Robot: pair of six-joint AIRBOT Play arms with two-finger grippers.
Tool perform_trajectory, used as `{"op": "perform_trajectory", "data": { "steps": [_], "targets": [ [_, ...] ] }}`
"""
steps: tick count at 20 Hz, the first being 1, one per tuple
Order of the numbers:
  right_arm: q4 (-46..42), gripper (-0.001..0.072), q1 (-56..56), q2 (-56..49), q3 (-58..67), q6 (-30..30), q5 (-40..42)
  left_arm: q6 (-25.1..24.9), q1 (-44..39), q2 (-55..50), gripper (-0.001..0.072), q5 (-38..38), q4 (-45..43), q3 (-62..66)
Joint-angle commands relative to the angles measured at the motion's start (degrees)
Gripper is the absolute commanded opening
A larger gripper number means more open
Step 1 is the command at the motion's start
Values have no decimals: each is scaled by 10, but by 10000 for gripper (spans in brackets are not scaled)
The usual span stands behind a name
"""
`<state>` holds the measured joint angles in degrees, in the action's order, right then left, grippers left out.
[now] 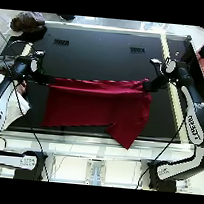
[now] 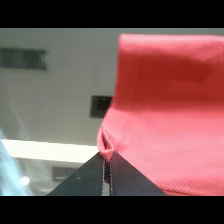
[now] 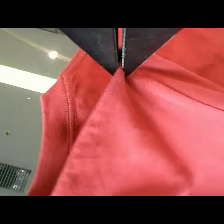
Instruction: Fold the shirts.
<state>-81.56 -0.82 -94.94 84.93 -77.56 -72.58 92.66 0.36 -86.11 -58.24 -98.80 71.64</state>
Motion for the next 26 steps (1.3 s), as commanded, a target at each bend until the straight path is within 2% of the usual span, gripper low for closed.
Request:
{"op": "perform_trajectory", "data": {
  "steps": [1, 3, 4, 5, 6, 8, 9, 11, 13, 14, 18, 19, 22, 26],
  "targets": [
    [17, 9, -1, 1, -37, -2, 70, -1, 0, 4, 12, 6, 42, -23],
    [33, 25, -1, 0, -37, -7, 80, 0, 0, 4, 28, 1, 46, -23],
    [34, 124, 0, 1, -35, -17, 66, 0, 0, 5, 164, -2, 49, -23],
    [31, 346, 0, 2, -30, -17, 28, 0, 0, 11, 473, -3, 50, -23],
    [16, 434, 1, 5, -22, -17, -25, 0, 0, 23, 655, -2, 50, -23],
    [-43, 433, 10, 29, -13, -7, -137, 0, 1, 71, 604, 0, 47, -23],
    [-60, 433, 19, 49, -13, 1, -172, -1, 3, 110, 604, 0, 40, -23],
    [-44, 433, 51, 116, -34, 9, -200, 1, 17, 202, 604, 4, 8, -44],
    [16, 433, 87, 196, -109, 10, -169, 24, 55, 307, 604, 4, 3, -119],
    [52, 433, 103, 235, -164, 9, -154, 51, 79, 360, 604, 4, 3, -171],
    [143, 434, 127, 328, -381, 9, -115, 211, 154, 561, 604, 3, 7, -371],
    [168, 434, 127, 333, -420, 9, -94, 233, 163, 601, 604, 1, 21, -407],
    [257, 434, 127, 328, -519, 37, -31, 239, 174, 659, 604, -48, 109, -468],
    [279, 434, 127, 327, -593, 70, 2, 239, 174, 641, 604, -73, 187, -507]
  ]
}}
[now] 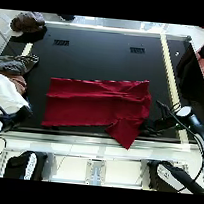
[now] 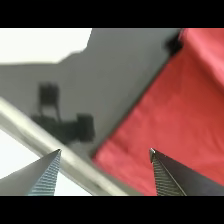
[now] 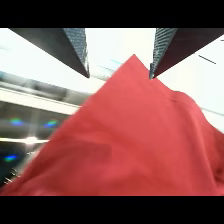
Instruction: Fold the shirts.
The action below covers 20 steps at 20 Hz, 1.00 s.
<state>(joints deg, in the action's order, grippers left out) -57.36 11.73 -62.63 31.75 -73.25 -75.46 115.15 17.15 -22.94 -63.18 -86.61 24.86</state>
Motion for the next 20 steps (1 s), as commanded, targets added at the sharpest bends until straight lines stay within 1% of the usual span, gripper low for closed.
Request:
{"op": "perform_trajectory", "data": {
  "steps": [1, 3, 4, 6, 7, 8, 10, 11, 12, 13, 14, 15, 18, 19, 20],
  "targets": [
    [36, 434, 1, 4, -73, 34, 31, 14, 6, -4, 604, -24, 78, -45],
    [42, 434, 1, 4, -95, 40, 43, 14, 6, -36, 604, -20, 112, -51],
    [53, 434, 1, 4, -104, 52, 53, 14, 6, -53, 604, -14, 128, -51],
    [75, 434, 1, 4, -111, 67, 71, 12, 6, -83, 603, 15, 168, -51],
    [83, 433, 1, 4, -111, 68, 78, 4, 6, -93, 604, 28, 187, -51],
    [87, 432, 1, 4, -111, 68, 88, -1, 6, -102, 604, 37, 198, -51],
    [95, 425, 0, 4, -111, 68, 97, -1, 6, -114, 604, 38, 195, -51],
    [97, 377, 0, 4, -112, 68, 98, -1, 6, -117, 604, 38, 192, -51],
    [99, 312, 0, 4, -112, 68, 99, -1, 6, -118, 604, 38, 191, -51],
    [107, 181, 0, 4, -112, 70, 100, 0, 6, -118, 603, 38, 191, -51],
    [118, 31, 0, 4, -112, 76, 102, 1, 6, -118, 604, 38, 191, -52],
    [130, 10, 0, 4, -111, 86, 102, 9, 6, -118, 604, 38, 191, -52],
    [151, 10, 0, 5, -111, 100, 97, 69, 6, -118, 603, 38, 190, -77],
    [148, 11, 0, 5, -111, 100, 94, 75, 6, -118, 603, 38, 190, -90],
    [147, 10, 0, 5, -111, 100, 91, 75, 6, -118, 581, 39, 190, -101]
  ]
}}
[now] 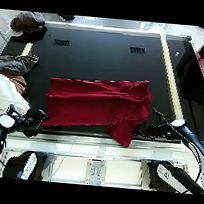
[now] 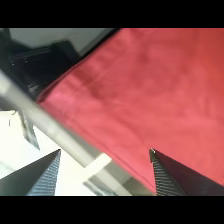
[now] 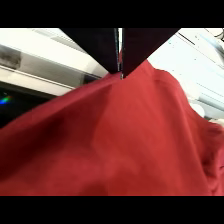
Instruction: Fold the shirts.
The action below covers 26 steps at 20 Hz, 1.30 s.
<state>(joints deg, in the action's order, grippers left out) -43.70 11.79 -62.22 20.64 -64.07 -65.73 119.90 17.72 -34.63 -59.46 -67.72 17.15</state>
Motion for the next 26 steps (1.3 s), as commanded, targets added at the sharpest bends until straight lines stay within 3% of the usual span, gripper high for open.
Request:
{"op": "perform_trajectory", "data": {
  "steps": [1, 5, 16, 18, 20, 21, 22, 23, 24, 25, 26],
  "targets": [
    [10, 10, 0, 0, 0, 9, -7, 28, 0, -1, 489, 5, 0, -29],
    [10, 10, 0, 0, 0, 8, -9, 28, 0, -1, 462, 60, 9, -31],
    [10, 10, 0, 0, 0, 8, -9, 43, 10, -18, 461, 74, -39, -31],
    [11, 11, 0, 0, 0, 8, -9, 29, 10, -42, 335, 97, -15, -31],
    [14, 10, 0, 0, 0, 8, -9, 3, 10, -63, 336, 120, 10, -31],
    [16, 10, 0, 1, 0, 8, -10, 3, 10, -71, 301, 126, 12, -31],
    [17, 11, 0, 1, 0, 8, -12, 3, 10, -75, 170, 131, 11, -31],
    [17, 10, 0, 1, 0, 8, -14, 3, 10, -74, 101, 136, 14, -30],
    [17, 10, 0, 1, 3, 8, -21, 2, 10, -70, 90, 137, 16, -27],
    [17, 10, 0, 3, 12, 9, -40, -12, 10, -61, 14, 137, 14, -18],
    [14, 9, 0, 11, 24, 8, -60, -42, 10, -47, 13, 136, 14, -3]
  ]
}}
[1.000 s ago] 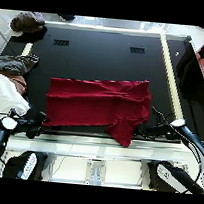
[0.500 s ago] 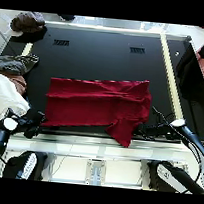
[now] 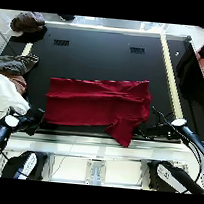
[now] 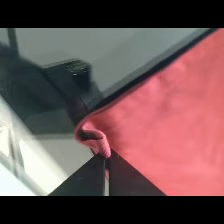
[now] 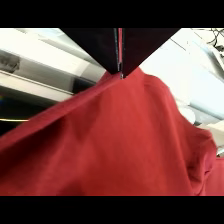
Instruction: Fold the shirts.
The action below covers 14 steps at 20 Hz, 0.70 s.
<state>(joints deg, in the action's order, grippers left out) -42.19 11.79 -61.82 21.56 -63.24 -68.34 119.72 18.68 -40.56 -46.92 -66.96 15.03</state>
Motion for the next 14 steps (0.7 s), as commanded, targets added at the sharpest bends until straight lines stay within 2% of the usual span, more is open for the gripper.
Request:
{"op": "perform_trajectory", "data": {
  "steps": [1, 2, 5, 7, 11, 14],
  "targets": [
    [-3, 9, 0, 19, 31, 0, -55, -64, 0, 29, 13, 4, 6, 36],
    [-4, 9, 0, 39, 52, -1, -77, -85, 0, 48, 13, -9, 6, 55],
    [-11, 9, 0, 110, 124, -54, -130, -143, 0, 111, 12, -82, 6, 109],
    [-25, 8, 0, 156, 176, -76, -146, -161, 0, 147, 12, -86, 6, 131],
    [-29, 6, -7, 178, 245, -88, -119, -205, 0, 136, 10, -75, 6, 172],
    [-34, 5, -24, 134, 271, -87, -35, -247, -3, 49, 9, -18, 7, 224]
  ]
}}
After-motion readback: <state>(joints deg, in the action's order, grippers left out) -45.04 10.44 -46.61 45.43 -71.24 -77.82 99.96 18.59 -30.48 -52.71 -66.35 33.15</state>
